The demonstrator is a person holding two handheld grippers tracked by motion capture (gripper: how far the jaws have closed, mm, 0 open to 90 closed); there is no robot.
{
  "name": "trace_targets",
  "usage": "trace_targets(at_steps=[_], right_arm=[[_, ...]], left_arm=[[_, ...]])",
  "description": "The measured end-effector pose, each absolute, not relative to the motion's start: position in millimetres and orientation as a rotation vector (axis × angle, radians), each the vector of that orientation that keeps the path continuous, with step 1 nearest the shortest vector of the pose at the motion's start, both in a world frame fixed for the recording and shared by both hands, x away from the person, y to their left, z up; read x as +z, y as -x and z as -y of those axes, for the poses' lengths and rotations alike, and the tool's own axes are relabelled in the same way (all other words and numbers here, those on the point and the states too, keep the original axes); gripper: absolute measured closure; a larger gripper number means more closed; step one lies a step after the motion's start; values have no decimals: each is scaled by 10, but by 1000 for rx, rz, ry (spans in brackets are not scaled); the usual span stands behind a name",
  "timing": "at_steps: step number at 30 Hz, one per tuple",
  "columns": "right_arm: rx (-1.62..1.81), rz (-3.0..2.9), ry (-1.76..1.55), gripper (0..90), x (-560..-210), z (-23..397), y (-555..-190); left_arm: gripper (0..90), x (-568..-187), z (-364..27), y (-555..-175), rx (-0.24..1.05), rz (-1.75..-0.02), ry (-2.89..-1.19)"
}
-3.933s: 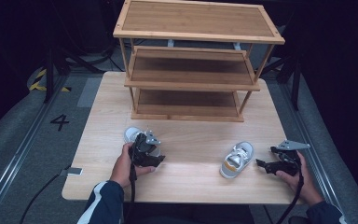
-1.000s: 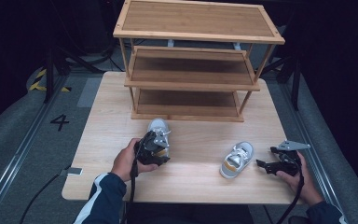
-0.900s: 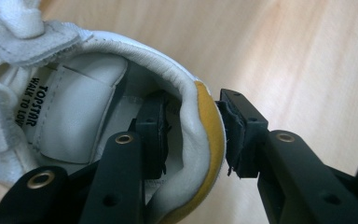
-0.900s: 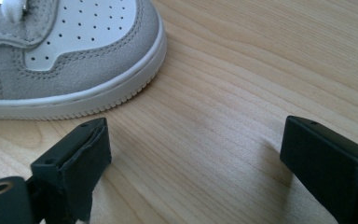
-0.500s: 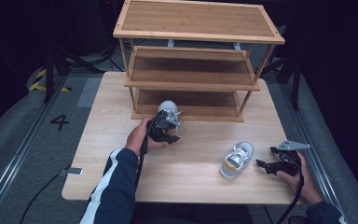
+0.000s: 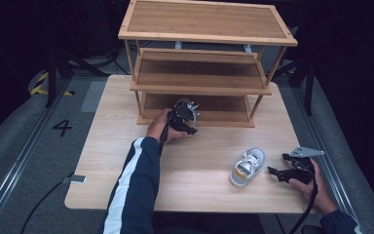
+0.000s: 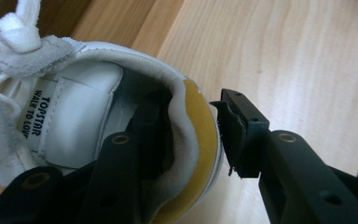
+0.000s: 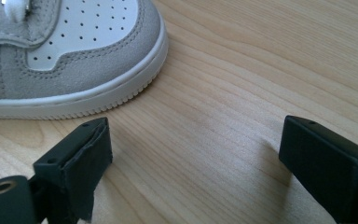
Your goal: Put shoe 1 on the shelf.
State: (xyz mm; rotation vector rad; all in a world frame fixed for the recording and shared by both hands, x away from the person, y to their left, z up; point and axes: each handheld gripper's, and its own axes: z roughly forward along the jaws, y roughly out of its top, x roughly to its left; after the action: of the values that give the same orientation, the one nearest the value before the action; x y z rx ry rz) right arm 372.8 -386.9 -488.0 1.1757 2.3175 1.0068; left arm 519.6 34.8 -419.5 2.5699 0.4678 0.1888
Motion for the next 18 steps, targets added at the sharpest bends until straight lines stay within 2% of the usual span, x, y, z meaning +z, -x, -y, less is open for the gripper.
trace_targets(at_steps=[3, 9, 11, 18], right_arm=[[1008, -2318, -1170, 100, -4881, 3869, -3729], [1008, -2319, -1169, 102, -4880, 3869, -3728], [1012, -2319, -1170, 103, -4881, 3868, -3727], [1013, -2321, -1167, 109, -4880, 3868, -3725]], left_arm=[[594, -4231, -314, -5272, 164, -465, -2583], [560, -4234, -352, -5324, 207, -482, -2566], [475, -4222, -374, -5296, 226, -524, -2523], [367, -4051, -489, -5173, 332, -606, -2455]])
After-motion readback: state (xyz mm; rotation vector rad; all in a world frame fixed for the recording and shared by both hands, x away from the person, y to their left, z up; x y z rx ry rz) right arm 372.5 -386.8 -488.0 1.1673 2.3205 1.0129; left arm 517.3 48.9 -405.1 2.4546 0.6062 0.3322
